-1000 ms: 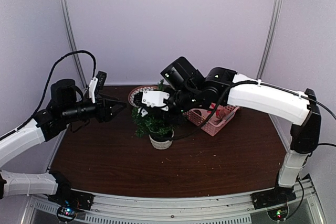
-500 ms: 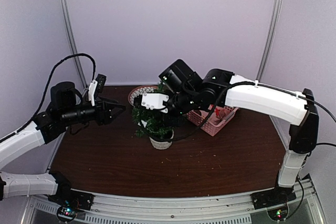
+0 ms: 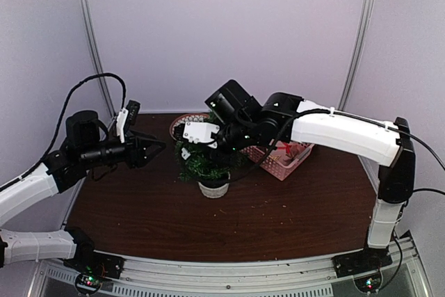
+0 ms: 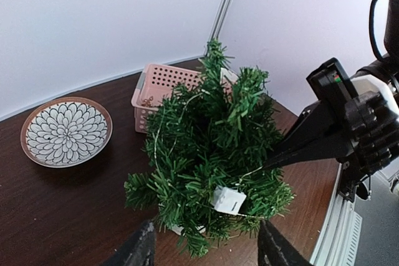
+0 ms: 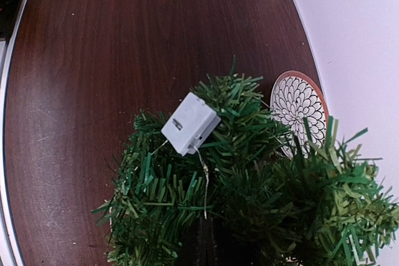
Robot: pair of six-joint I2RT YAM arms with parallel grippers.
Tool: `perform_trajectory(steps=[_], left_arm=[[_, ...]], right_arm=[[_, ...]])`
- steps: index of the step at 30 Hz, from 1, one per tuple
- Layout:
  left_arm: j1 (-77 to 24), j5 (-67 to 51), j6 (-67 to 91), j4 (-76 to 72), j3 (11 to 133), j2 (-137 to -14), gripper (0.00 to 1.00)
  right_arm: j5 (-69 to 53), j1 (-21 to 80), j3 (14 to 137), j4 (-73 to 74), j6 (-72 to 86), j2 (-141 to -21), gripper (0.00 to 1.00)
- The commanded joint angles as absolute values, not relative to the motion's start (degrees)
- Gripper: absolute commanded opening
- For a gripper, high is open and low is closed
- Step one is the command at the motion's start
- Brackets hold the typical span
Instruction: Decorate the small christmas tree
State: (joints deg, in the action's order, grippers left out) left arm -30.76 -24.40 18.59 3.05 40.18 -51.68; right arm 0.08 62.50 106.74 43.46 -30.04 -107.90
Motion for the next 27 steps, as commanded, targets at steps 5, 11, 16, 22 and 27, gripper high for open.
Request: perform_trajectory(steps=[5, 11, 16, 22, 27], left_arm=[[-33.1, -24.38, 16.27, 0.35, 39.81, -52.49, 0.55], [-35.21, -21.84, 15.5, 0.35, 40.12, -55.17, 0.62], [-36.92, -19.93, 15.85, 0.35, 40.99, -57.91, 0.65], [-38.56, -19.83, 16.0, -2.14, 43.09, -62.69, 0.65], [-39.24, -19.79, 16.07, -2.89, 43.9, -65.88, 0.66]], right_arm=[[0.27, 62.98, 108.39, 45.26, -29.53, -110.22, 0.09], [0.26, 63.01, 107.96, 45.09, -29.49, -109.61, 0.11], [0.35, 63.02, 107.67, 45.16, -29.62, -109.59, 0.11], [0.52, 63.02, 107.8, 44.83, -29.62, -109.93, 0.11], [0.57, 63.02, 108.02, 44.76, -29.71, -109.94, 0.12]])
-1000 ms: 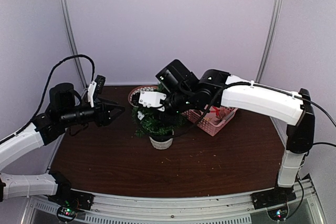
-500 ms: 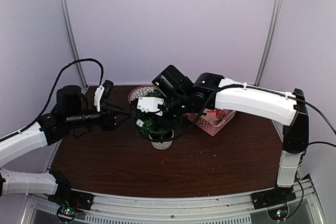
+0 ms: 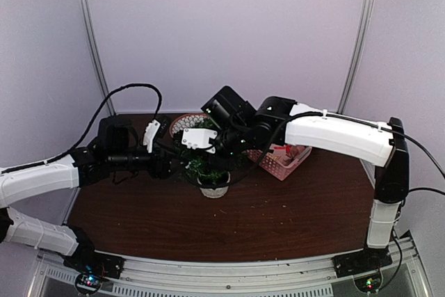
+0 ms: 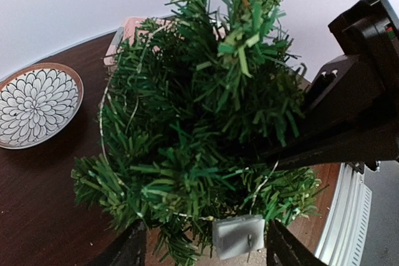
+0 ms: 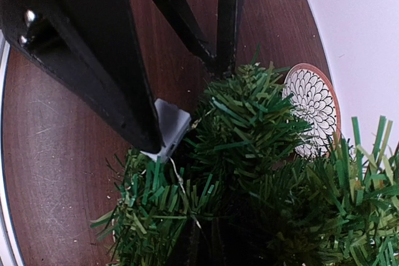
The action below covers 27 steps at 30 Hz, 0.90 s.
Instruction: Decorate the small christmas tree
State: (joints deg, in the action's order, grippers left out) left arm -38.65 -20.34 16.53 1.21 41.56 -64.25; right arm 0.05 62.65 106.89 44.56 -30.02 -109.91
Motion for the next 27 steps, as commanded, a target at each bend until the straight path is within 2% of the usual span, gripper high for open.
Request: perform_trajectory(steps=[1, 13, 23, 27], left_arm=[[-39.32, -19.55, 16.08, -2.9, 44.06, -66.37, 0.66], [-39.64, -15.17, 15.82, -0.36, 46.02, -72.92, 0.65], [-39.64, -13.58, 16.3, 1.86, 45.71, -71.57, 0.66], [-39.64, -13.19, 16.43, 2.72, 45.77, -68.9, 0.69]], right_arm=[[0.54, 63.06, 107.94, 44.78, -29.71, -109.93, 0.12], [0.46, 63.03, 107.67, 44.66, -29.53, -109.21, 0.2], [0.16, 63.81, 106.17, 43.72, -29.55, -106.3, 0.41], [0.11, 63.84, 105.16, 42.23, -28.98, -104.62, 0.46]])
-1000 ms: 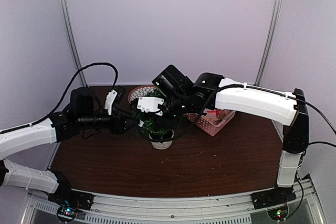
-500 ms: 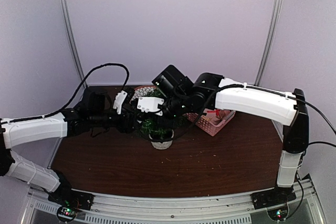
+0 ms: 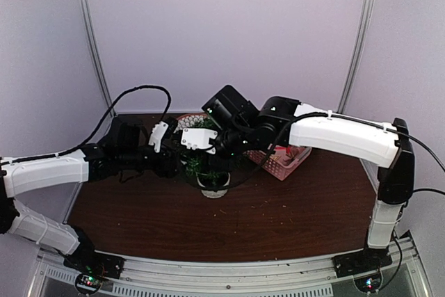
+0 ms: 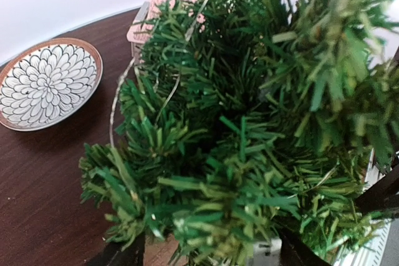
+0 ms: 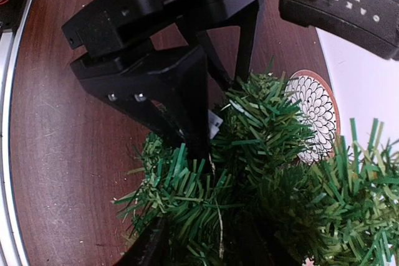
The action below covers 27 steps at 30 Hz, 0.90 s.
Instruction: Decorate the small christmas tree
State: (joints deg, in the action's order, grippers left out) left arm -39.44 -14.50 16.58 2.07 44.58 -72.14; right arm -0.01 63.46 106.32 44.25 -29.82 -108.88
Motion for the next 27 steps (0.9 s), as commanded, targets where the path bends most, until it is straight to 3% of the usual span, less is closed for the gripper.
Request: perform_trajectory(steps=[1, 17, 23, 27], left_arm=[[-39.64, -13.18, 16.48, 2.86, 45.78, -68.22, 0.7], [-39.4, -12.3, 17.79, 5.08, 46.23, -59.69, 0.77], [-35.85, -13.53, 20.3, 4.75, 46.52, -57.04, 0.8], [-31.41, -14.43, 22.38, 4.35, 46.39, -56.95, 0.79]], right_arm=[[0.15, 63.86, 104.81, 41.72, -28.86, -104.15, 0.47], [-5.42, 61.87, 99.07, 34.14, -24.75, -95.33, 0.57], [-13.93, 51.28, 92.95, 27.34, -14.24, -88.6, 0.6], [-16.67, 40.59, 92.24, 27.95, -6.59, -90.32, 0.59]])
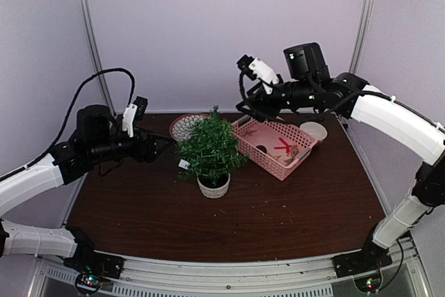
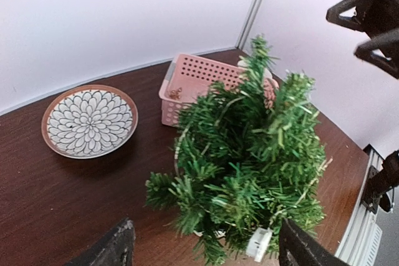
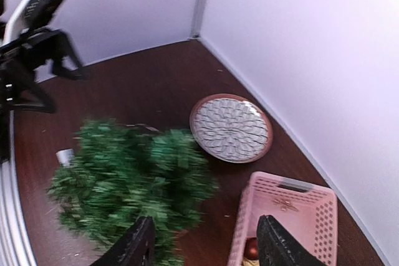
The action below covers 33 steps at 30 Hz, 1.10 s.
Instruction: Decorate the small christmas tree
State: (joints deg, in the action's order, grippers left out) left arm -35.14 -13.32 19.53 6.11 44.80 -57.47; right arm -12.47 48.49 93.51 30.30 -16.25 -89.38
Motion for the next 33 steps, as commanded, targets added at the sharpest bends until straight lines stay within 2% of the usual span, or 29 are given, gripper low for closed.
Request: perform_trajectory(steps=[1, 7, 17, 22, 33], left_arm=[[-30.45, -14.72, 23.07, 3.94, 46.25, -57.05, 0.79], [-28.68, -13.09, 24.04, 3.04, 45.84, -58.44, 0.79], [-28.21, -12.31, 24.87, 1.06, 45.07, -60.97, 0.79], [-28.21, -12.5, 24.7, 0.71, 45.01, -61.3, 0.79], [-28.21, -12.59, 23.98, 0.94, 45.88, -62.89, 0.79]], right_arm=[[-16.71, 38.47, 92.64, 28.99, -5.41, -91.61, 0.58], [-14.52, 30.2, 95.67, 34.79, -2.92, -101.47, 0.56], [-8.57, 23.83, 98.84, 40.23, -1.68, -115.92, 0.48], [-7.02, 22.79, 94.59, 43.29, -1.52, -114.78, 0.44], [-7.32, 22.28, 78.85, 44.88, 0.0, -106.2, 0.44]])
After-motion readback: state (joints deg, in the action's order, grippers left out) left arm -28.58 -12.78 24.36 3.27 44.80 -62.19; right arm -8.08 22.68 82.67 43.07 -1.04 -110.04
